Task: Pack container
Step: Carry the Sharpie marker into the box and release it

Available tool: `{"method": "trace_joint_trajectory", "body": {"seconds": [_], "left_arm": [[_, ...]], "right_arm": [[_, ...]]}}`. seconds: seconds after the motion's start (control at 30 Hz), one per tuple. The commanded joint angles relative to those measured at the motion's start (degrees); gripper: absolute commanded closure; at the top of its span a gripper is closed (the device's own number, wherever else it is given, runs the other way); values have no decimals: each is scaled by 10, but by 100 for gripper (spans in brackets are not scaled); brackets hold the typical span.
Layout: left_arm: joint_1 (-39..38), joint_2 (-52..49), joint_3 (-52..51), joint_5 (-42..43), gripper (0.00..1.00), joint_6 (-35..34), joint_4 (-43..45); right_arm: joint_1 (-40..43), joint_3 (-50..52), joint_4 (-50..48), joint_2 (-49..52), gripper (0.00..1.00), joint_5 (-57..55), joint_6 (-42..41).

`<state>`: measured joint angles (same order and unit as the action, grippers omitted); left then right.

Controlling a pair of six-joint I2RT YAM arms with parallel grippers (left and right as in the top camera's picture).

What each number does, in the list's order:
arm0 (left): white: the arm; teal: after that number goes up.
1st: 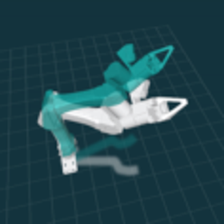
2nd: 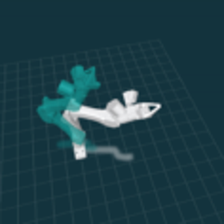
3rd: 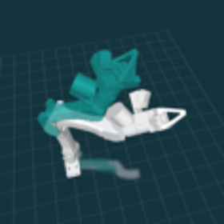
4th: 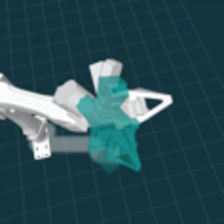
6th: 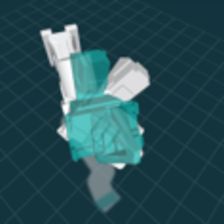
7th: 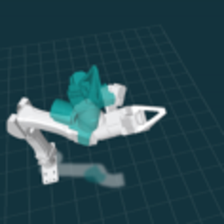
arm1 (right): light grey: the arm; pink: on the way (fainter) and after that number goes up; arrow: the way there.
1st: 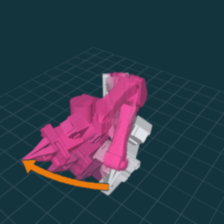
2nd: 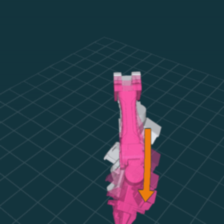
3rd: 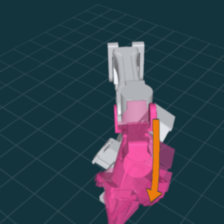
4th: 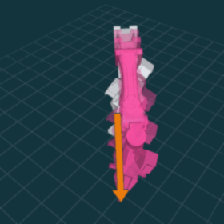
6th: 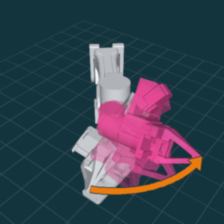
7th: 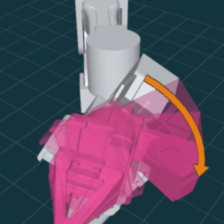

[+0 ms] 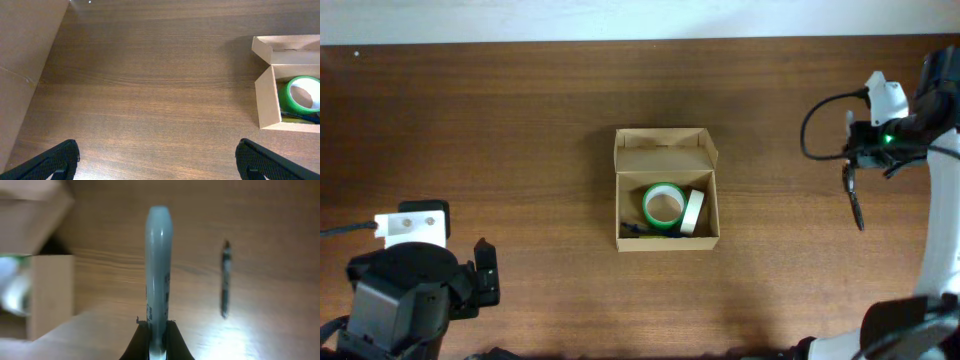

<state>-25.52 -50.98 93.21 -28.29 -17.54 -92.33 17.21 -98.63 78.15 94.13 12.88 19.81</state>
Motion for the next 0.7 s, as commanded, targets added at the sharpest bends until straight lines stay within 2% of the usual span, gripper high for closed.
{"method": "trace_joint_trajectory", "body": {"seconds": [0.0, 0.23, 0.27, 0.4, 0.67], "left_arm": [[2, 2, -3, 4, 1, 9, 1], [2, 2, -3, 4, 1, 9, 1], [2, 2, -3, 4, 1, 9, 1], [2, 2, -3, 4, 0, 9, 1], [2, 2, -3, 4, 1, 9, -3]], "right_arm": [[-59, -6, 25, -7, 96, 66, 34], [-211, -5, 29, -1, 96, 64, 37], [-254, -5, 28, 7, 96, 64, 37], [-340, -5, 25, 40, 96, 37, 39], [-435, -5, 22, 132, 96, 34, 89]]}}
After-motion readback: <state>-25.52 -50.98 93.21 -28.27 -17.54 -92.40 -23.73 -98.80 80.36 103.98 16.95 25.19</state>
